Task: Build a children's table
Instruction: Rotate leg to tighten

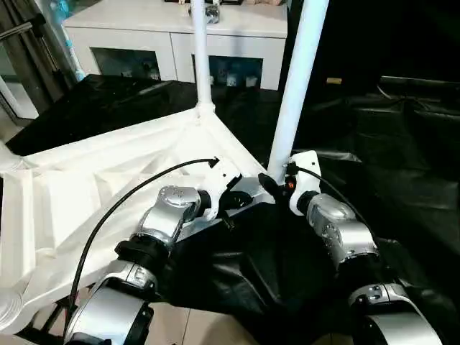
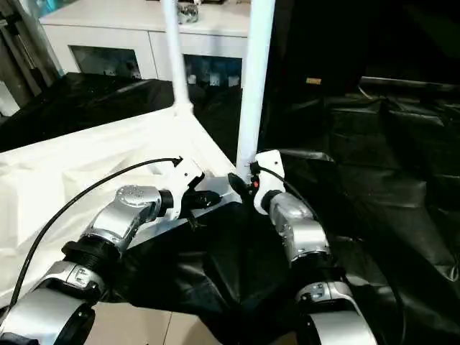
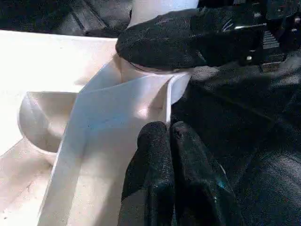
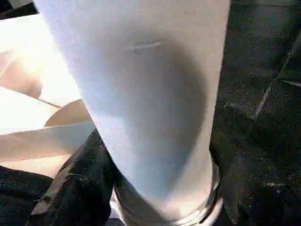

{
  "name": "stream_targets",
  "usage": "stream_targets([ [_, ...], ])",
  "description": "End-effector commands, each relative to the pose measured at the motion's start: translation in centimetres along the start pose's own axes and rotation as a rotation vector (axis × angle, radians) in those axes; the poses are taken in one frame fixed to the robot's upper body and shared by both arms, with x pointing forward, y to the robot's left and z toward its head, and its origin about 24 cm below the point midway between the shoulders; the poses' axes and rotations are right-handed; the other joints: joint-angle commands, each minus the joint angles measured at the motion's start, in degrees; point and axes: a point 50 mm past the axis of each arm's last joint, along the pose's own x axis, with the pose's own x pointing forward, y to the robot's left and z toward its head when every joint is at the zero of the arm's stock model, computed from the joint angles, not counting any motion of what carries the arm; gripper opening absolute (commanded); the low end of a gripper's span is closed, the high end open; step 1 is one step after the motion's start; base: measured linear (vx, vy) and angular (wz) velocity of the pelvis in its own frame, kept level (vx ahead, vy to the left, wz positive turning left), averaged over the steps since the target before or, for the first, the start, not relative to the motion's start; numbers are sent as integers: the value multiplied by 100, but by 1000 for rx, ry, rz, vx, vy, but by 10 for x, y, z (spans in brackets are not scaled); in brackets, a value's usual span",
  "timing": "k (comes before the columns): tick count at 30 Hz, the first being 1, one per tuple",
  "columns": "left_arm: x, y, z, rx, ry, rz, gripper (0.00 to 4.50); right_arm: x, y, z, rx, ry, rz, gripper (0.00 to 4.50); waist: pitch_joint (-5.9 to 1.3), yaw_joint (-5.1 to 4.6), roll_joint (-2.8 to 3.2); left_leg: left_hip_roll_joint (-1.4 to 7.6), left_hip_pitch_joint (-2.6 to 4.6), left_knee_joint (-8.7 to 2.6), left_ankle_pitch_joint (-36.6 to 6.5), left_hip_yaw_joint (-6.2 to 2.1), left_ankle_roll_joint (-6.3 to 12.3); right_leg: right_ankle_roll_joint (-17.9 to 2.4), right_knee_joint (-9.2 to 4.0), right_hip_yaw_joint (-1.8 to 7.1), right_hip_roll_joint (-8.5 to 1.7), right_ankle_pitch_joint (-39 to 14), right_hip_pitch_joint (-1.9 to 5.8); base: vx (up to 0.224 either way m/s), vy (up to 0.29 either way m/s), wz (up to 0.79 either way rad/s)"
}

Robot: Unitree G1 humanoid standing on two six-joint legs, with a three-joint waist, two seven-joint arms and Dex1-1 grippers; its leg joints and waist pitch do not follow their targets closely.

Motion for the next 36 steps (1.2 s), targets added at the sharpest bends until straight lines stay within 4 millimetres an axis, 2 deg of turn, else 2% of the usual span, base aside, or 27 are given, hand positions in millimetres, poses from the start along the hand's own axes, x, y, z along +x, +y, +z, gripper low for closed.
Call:
stream_targets([
  [1, 16, -20, 19, 84, -39, -121, 0, 12, 47, -20, 42, 88, 238, 330, -281, 7, -1, 301, 3, -382, -1353, -166, 244, -1220, -473, 281, -428, -1289, 214, 0, 0, 0],
  [4, 9, -22, 14, 131, -29, -212, 0, 4, 34, -18, -85, 101, 270, 368, -304, 3, 17, 301, -10, -367, -1203, -165, 286, -1293, -431, 278, -425, -936, 241, 0, 0, 0],
  [5, 6, -23, 11, 143, -19, -248, 0, 0, 29, -17, -111, 107, 295, 368, -311, 9, 29, 306, -8, -363, -1153, -171, 295, -1326, -421, 273, -428, -834, 242, 0, 0, 0],
  [9, -9, -23, 4, 176, -3, -360, 0, -24, 14, -14, -158, 132, 497, 368, -318, 81, 34, 334, -27, -328, -875, -135, 553, -1534, -346, 257, -401, -120, 290, 0, 0, 0],
  [10, -11, -23, 3, 180, -3, -368, 0, -27, 14, -13, -165, 137, 523, 368, -316, 102, 52, 347, -7, -328, -906, -134, 586, -1567, -347, 246, -396, -95, 281, 0, 0, 0],
  [13, -16, -21, 2, 194, -16, -390, 0, -42, 12, -14, -207, 154, 642, 368, -305, 148, 44, 347, -4, -325, -975, -128, 582, -1565, -366, 249, -417, -310, 282, 0, 0, 0],
  [15, -22, -22, 1, 199, -20, -435, 0, -52, 12, -13, -214, 175, 731, 368, -285, 195, 45, 355, 6, -339, -1119, -124, 512, -1486, -403, 261, -427, -747, 258, 0, 0, 0],
  [16, -24, -22, 0, 198, -18, -449, 0, -55, 12, -13, -212, 183, 758, 368, -283, 207, 1, 366, 3, -355, -1129, -138, 490, -1450, -396, 260, -430, -881, 272, 0, 0, 0],
  [18, -29, -22, -2, 191, -7, -476, 0, -61, 12, -11, -205, 203, 824, 368, -279, 200, 17, 367, 5, -357, -1138, -133, 479, -1423, -408, 264, -416, -961, 248, 0, 0, 0],
  [22, -36, -21, -4, 183, 7, -515, 0, -68, 14, -10, -200, 234, 903, 368, -278, 204, 16, 362, -2, -354, -1101, -136, 455, -1412, -408, 268, -427, -1012, 241, 0, 0, 0],
  [23, -37, -21, -5, 184, 11, -521, 0, -68, 14, -10, -202, 239, 908, 342, -279, 207, 24, 361, -1, -353, -1098, -135, 452, -1416, -411, 269, -429, -1023, 237, 0, 0, 0],
  [25, -38, -22, -7, 185, 20, -533, 0, -69, 14, -10, -214, 244, 915, 342, -286, 210, 19, 360, -3, -351, -1045, -139, 419, -1407, -406, 266, -430, -987, 239, 0, 0, 0],
  [28, -39, -22, -8, 181, 23, -542, 0, -70, 15, -10, -215, 251, 930, 307, -299, 213, 34, 360, -3, -341, -968, -138, 422, -1451, -385, 264, -426, -784, 246, 0, 0, 0],
  [33, -42, -23, -11, 171, 35, -551, 0, -71, 19, -13, -190, 273, 953, 281, -302, 212, 25, 354, -13, -336, -884, -139, 464, -1465, -369, 257, -419, -683, 253, 0, 0, 0],
  [36, -42, -23, -11, 168, 32, -549, 0, -71, 20, -15, -188, 277, 950, 273, -297, 208, 28, 352, -8, -337, -940, -138, 434, -1447, -383, 257, -422, -803, 248, 0, 0, 0],
])
